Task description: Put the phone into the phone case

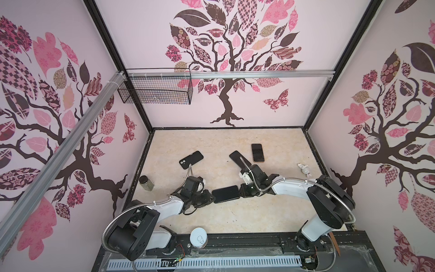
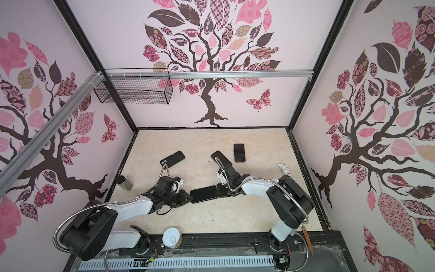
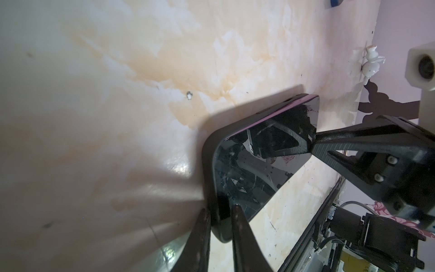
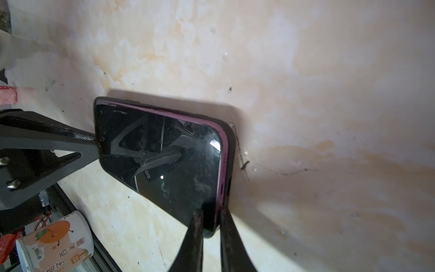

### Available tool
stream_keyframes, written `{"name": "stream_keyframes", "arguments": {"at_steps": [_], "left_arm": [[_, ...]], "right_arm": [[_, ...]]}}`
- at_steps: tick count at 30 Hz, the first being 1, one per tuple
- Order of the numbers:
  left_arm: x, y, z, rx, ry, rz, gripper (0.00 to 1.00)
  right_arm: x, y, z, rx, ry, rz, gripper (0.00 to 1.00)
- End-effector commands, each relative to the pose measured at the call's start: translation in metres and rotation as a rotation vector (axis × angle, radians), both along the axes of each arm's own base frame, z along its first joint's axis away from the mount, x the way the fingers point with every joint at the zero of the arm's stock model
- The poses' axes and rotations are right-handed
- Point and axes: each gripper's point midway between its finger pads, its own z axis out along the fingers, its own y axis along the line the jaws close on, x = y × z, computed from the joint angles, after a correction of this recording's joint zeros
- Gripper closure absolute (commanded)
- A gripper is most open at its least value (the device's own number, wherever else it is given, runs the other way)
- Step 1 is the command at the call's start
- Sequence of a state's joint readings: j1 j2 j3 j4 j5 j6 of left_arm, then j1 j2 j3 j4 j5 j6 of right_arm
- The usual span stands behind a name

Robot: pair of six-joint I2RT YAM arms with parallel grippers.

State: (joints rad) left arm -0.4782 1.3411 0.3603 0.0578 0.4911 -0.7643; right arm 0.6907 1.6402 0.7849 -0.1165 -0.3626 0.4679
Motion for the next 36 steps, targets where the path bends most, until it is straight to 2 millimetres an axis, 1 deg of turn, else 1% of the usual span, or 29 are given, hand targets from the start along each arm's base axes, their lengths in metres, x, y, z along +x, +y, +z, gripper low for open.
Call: {"name": "stream_keyframes", "arguments": {"at_steps": [1, 8, 16, 23, 28, 30, 33, 36], "left_arm": [[-0.004, 0.002, -0.009, 0.036, 0.022, -0.016, 0.80], [-0.005, 0.002, -0.013, 0.043, 0.030, -0.020, 0.82], [-0.007, 0.003, -0.017, 0.049, 0.037, -0.021, 0.83], [-0.007, 0.003, -0.018, 0.052, 0.039, -0.021, 0.84], [-0.007, 0.004, -0.020, 0.059, 0.041, -0.020, 0.84], [-0.007, 0.005, -0.020, 0.060, 0.040, -0.020, 0.84], [-0.008, 0.005, -0.019, 0.058, 0.040, -0.019, 0.84], [-0.006, 0.004, -0.017, 0.055, 0.037, -0.015, 0.84]], "right_arm": [[-0.023, 0.007, -0.032, -0.050, 0.059, 0.072, 0.86], [-0.029, 0.008, -0.043, -0.060, 0.080, 0.083, 0.88], [-0.038, 0.006, -0.067, -0.116, 0.122, 0.096, 0.89], [-0.047, -0.001, -0.083, -0.196, 0.137, 0.115, 0.89], [-0.043, -0.010, -0.085, -0.271, 0.107, 0.112, 0.88], [-0.039, -0.016, -0.083, -0.316, 0.082, 0.106, 0.88], [-0.030, -0.028, -0.080, -0.437, 0.016, 0.099, 0.88], [-0.027, -0.032, -0.076, -0.472, -0.004, 0.100, 0.87]]}}
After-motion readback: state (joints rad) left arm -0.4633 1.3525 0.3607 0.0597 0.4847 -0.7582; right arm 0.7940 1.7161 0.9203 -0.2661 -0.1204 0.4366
